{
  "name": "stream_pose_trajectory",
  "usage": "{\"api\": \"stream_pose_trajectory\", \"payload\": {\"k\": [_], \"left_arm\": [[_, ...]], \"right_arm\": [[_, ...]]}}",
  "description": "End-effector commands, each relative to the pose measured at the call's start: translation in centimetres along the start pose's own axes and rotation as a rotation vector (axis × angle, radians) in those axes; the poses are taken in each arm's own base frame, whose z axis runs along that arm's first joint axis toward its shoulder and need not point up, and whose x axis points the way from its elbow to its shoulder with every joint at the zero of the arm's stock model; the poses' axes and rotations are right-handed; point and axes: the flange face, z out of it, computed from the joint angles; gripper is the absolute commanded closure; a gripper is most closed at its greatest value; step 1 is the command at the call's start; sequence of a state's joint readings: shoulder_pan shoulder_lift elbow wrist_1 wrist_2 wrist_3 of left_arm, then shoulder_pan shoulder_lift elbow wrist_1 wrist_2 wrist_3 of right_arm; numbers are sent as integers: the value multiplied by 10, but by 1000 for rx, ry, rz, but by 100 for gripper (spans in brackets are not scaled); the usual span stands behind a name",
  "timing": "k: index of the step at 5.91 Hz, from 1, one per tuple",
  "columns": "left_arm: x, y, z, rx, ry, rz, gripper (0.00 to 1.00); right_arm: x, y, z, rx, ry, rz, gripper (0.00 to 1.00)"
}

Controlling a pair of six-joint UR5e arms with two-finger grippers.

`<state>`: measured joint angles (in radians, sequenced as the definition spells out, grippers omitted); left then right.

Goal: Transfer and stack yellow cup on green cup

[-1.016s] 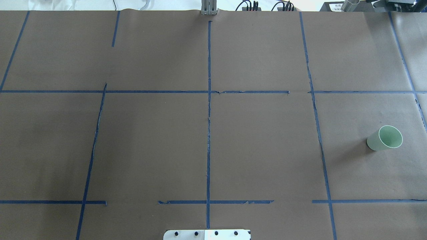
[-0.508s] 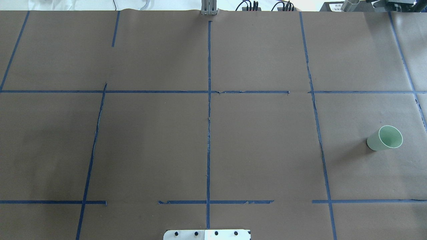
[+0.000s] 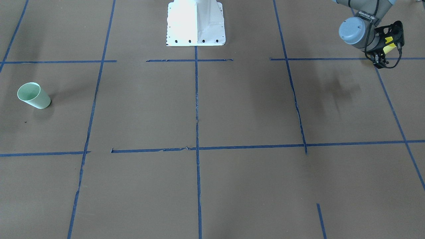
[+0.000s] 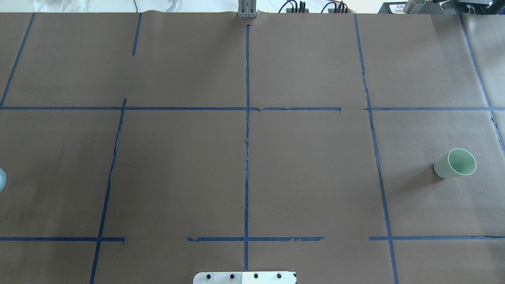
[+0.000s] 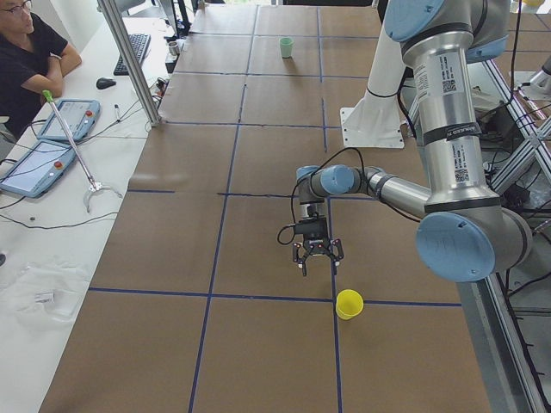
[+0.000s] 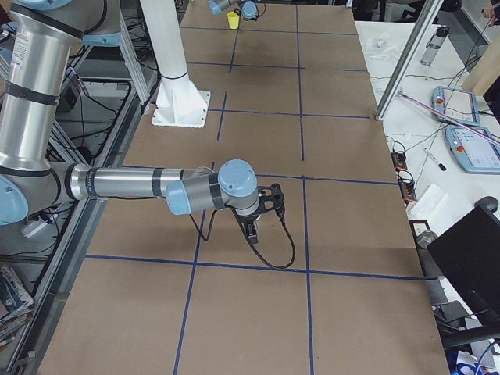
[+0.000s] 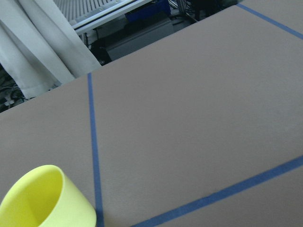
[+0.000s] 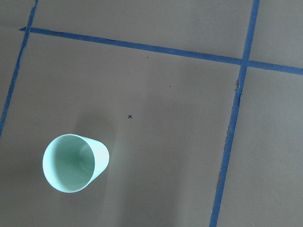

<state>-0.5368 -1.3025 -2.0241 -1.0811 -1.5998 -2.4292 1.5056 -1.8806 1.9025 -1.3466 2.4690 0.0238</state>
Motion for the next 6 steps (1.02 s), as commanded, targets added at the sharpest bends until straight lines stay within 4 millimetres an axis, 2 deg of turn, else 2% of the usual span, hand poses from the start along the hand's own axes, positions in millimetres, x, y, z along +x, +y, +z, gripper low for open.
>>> {"api": "stream_pose_trajectory", "payload": {"k": [1, 3, 5, 6], "left_arm": [[-19, 14, 9, 69, -108, -134, 0], [-5, 42, 2, 64, -116, -172, 0], [2, 54, 26, 112, -154, -178, 0], [7, 67, 36, 163, -197, -169, 0]], "right_arm": [[5, 2, 5, -12, 12, 8, 0], [8, 5, 8, -20, 5, 22, 0], [7, 7, 8, -21, -7, 22, 0], [7, 6, 8, -20, -7, 21, 0]]}}
